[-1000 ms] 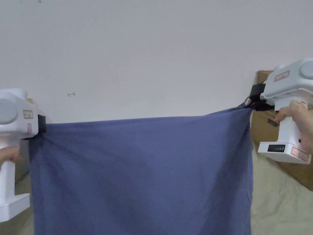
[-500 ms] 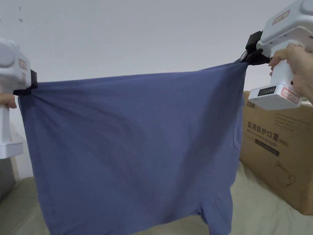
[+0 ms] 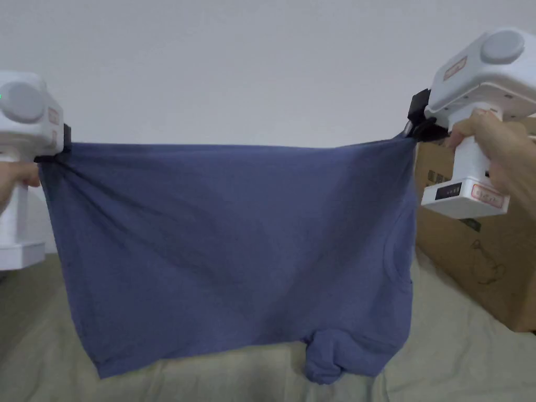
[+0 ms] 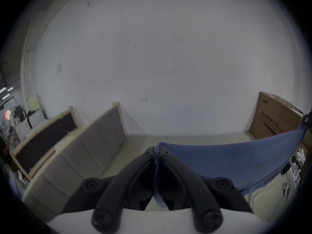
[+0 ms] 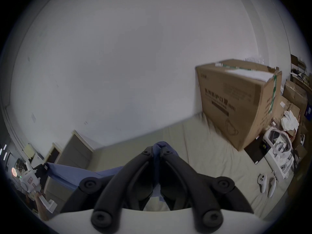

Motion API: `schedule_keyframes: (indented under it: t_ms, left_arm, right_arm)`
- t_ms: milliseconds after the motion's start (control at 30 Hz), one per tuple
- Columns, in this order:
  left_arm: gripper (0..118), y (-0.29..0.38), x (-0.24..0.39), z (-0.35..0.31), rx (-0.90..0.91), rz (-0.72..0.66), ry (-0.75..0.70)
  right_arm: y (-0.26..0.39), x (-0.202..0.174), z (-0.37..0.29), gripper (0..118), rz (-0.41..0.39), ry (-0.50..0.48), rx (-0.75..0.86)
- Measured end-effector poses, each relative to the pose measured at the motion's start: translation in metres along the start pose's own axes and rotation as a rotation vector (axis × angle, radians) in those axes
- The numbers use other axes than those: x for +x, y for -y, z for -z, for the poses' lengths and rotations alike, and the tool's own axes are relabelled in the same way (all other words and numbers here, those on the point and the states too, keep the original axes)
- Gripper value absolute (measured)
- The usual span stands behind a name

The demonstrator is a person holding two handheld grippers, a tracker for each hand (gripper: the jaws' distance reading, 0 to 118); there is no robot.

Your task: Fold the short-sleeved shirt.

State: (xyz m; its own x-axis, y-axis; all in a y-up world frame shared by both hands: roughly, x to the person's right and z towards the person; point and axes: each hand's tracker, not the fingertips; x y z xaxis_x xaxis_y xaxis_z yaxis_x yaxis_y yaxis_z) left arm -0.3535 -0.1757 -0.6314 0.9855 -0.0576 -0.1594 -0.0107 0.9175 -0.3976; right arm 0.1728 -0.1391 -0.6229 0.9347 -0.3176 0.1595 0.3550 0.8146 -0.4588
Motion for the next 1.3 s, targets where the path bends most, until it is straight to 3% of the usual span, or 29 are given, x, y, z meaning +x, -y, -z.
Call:
schedule_keyframes:
  t_ms: [133,300,433,567,867,1100,1233,1300]
  left_arm:
    - [2,0.085,0.019,0.078,-0.176,0.050,-0.031]
    - [2,0.192,0.035,0.141,-0.346,-0.011,0.020]
    - [2,0.260,0.043,0.161,-0.456,0.069,-0.014]
    - [2,0.286,0.028,0.153,-0.490,-0.003,0.019]
    - [2,0.288,-0.015,0.030,-0.343,0.043,0.077]
    - [2,0.359,-0.051,-0.101,-0.328,0.041,0.083]
    - [2,0.414,-0.067,-0.145,-0.463,0.011,0.076]
    - [2,0.435,-0.070,-0.164,-0.464,0.076,0.092]
  right_arm:
    - [0.070,0.018,0.087,6,-0.012,0.058,-0.171]
    - [0.164,0.050,0.178,6,-0.050,0.154,-0.381]
    - [0.227,0.075,0.211,6,0.002,0.179,-0.475]
    - [0.261,0.091,0.215,6,-0.048,0.209,-0.543]
    - [0.284,0.114,0.079,6,-0.068,0.075,-0.444]
    - [0.377,0.150,-0.058,6,0.003,0.039,-0.457]
    - [0.449,0.173,-0.105,6,0.043,0.051,-0.541]
    - [0.473,0.181,-0.126,6,0.047,0.072,-0.556]
